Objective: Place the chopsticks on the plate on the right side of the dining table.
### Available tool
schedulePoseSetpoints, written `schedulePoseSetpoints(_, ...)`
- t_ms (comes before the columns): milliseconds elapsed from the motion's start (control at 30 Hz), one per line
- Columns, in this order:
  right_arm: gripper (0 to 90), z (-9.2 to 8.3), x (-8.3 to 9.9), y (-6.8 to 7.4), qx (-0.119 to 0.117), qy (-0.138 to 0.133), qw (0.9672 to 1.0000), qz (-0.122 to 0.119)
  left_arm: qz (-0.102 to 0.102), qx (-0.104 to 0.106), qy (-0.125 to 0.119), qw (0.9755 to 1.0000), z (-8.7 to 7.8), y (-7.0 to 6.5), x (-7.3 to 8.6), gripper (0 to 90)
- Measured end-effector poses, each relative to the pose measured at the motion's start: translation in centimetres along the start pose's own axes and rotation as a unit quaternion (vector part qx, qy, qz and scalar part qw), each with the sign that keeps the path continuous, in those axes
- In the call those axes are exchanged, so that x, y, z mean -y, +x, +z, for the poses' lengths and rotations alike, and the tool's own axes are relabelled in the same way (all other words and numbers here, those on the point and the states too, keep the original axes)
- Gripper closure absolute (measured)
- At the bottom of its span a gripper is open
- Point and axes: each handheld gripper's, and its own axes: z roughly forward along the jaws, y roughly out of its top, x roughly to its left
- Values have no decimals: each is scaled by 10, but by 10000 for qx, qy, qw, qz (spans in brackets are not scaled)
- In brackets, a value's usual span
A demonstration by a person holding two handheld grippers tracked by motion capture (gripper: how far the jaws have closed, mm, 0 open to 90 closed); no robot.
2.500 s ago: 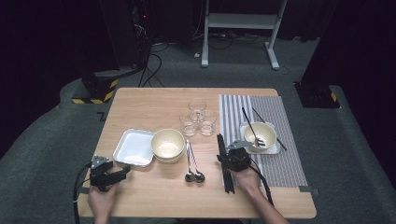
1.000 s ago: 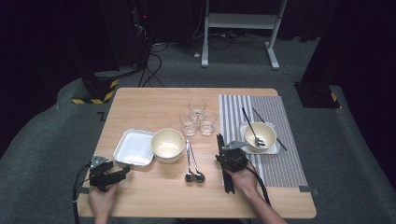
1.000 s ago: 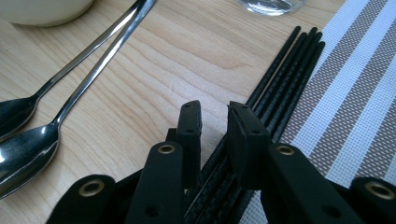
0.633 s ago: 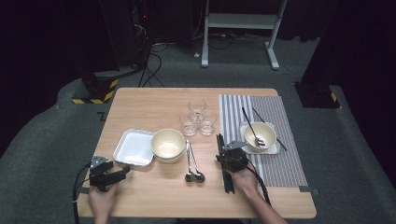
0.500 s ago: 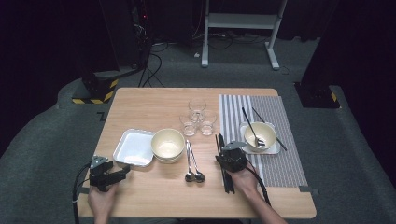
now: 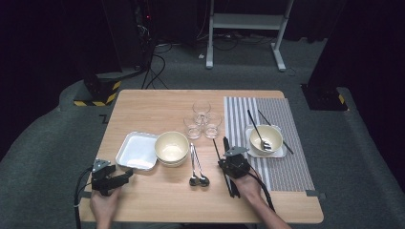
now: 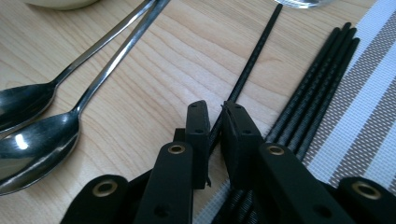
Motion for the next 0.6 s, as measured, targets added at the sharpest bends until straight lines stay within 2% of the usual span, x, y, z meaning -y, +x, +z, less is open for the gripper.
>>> schedulePoseSetpoints(600, 828, 13, -10, 20, -139, -55, 9997, -169, -13, 27, 0, 10000, 0, 0, 0, 190)
